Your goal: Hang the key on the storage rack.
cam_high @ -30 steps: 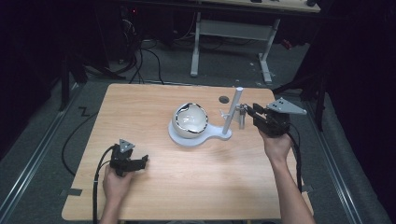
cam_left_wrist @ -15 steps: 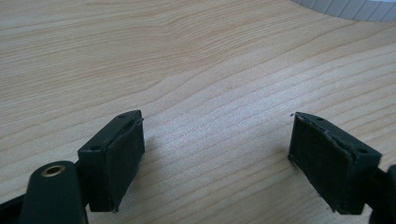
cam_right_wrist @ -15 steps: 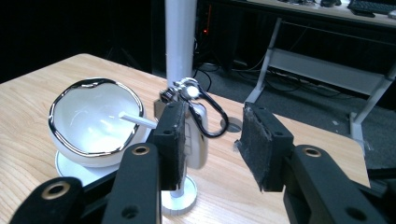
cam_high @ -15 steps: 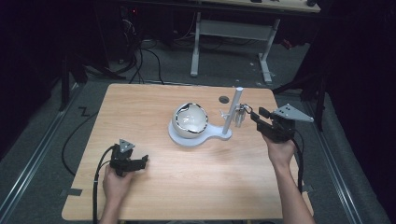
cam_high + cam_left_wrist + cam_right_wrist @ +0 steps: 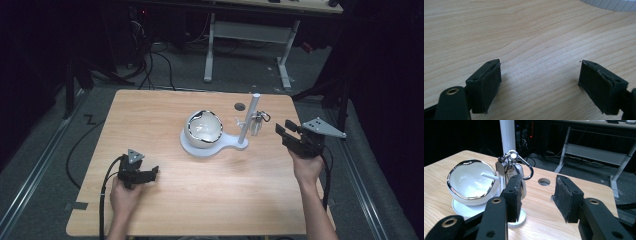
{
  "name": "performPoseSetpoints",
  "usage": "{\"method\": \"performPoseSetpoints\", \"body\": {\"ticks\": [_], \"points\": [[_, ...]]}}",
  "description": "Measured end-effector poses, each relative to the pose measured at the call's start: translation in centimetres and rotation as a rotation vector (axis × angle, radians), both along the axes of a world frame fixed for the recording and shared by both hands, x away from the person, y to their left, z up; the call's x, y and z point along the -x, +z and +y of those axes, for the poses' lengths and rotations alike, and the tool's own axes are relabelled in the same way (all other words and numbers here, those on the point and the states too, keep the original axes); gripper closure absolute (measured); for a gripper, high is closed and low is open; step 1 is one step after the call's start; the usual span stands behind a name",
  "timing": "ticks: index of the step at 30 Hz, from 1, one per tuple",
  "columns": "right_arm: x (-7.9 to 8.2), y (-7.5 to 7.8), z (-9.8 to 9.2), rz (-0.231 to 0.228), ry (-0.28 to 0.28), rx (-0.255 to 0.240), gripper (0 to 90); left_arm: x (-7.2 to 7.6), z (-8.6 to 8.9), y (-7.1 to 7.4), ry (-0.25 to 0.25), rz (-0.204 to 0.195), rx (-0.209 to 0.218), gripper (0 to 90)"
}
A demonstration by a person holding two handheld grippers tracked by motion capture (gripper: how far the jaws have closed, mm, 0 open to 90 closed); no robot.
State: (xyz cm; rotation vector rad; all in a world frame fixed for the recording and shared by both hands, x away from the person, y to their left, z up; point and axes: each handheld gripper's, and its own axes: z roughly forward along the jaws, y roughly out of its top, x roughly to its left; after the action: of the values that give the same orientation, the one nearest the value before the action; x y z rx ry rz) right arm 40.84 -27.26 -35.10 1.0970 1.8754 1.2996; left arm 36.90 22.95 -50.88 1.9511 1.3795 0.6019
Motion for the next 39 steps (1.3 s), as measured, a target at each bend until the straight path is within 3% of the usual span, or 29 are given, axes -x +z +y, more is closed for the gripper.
{"method": "performPoseSetpoints", "body": {"ticks": [39], "points": [[1.9,-2.5,-2.9,0.034,-0.045,-0.037,55.4,0.0,0.0,0.0,-0.001,-0.001,-0.002,18.6]]}}
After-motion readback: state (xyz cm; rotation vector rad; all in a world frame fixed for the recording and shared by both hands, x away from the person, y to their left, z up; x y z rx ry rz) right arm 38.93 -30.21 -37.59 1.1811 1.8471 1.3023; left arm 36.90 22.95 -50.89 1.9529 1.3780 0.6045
